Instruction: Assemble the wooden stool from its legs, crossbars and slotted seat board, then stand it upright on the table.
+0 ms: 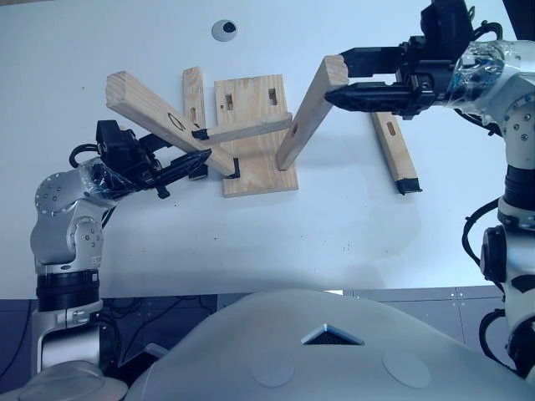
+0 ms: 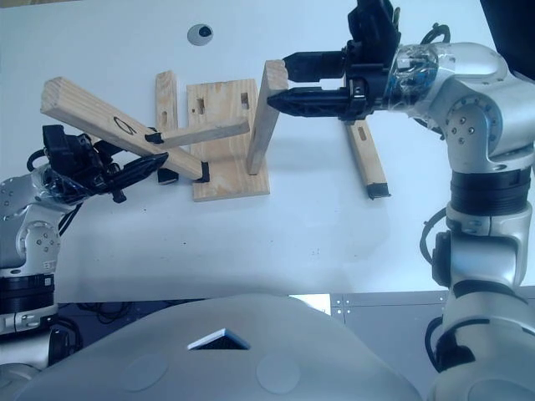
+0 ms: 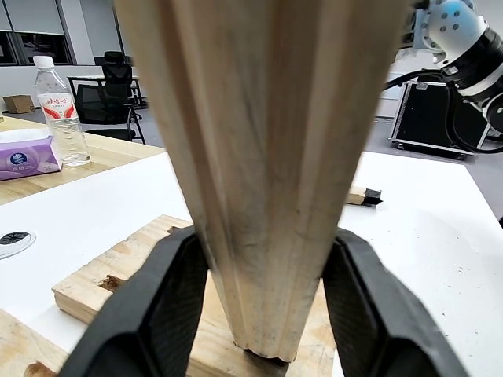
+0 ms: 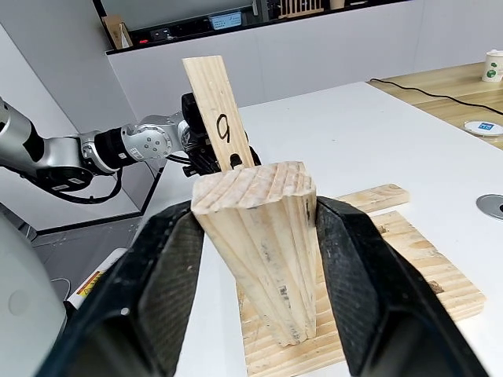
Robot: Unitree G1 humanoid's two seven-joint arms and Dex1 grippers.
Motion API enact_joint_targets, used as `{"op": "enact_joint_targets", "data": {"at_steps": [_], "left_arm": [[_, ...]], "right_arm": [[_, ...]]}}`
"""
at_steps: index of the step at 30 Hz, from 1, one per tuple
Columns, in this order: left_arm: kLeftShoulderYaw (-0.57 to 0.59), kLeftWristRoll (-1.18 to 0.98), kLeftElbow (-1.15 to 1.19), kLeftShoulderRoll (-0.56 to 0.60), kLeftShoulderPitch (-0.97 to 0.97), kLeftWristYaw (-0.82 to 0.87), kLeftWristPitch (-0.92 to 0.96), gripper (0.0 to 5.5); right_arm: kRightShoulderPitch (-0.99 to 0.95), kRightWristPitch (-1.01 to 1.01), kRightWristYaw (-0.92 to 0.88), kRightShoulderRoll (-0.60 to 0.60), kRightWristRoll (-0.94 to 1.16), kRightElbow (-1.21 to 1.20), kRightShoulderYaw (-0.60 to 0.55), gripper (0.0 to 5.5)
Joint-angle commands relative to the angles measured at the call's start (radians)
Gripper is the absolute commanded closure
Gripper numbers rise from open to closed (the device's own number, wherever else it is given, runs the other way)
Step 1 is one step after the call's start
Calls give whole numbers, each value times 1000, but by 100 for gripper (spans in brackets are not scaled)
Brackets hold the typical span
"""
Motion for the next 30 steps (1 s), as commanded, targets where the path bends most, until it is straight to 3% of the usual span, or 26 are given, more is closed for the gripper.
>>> {"op": "enact_joint_targets", "data": {"at_steps": [1,30], "left_arm": [[-37,47,1,9,20,-2,10,341],[-128,124,102,115,14,13,22,341]], "right_arm": [[-15,3,-25,1,-41,20,13,333],[19,39,-60,8,11,-71,-12,334]]}}
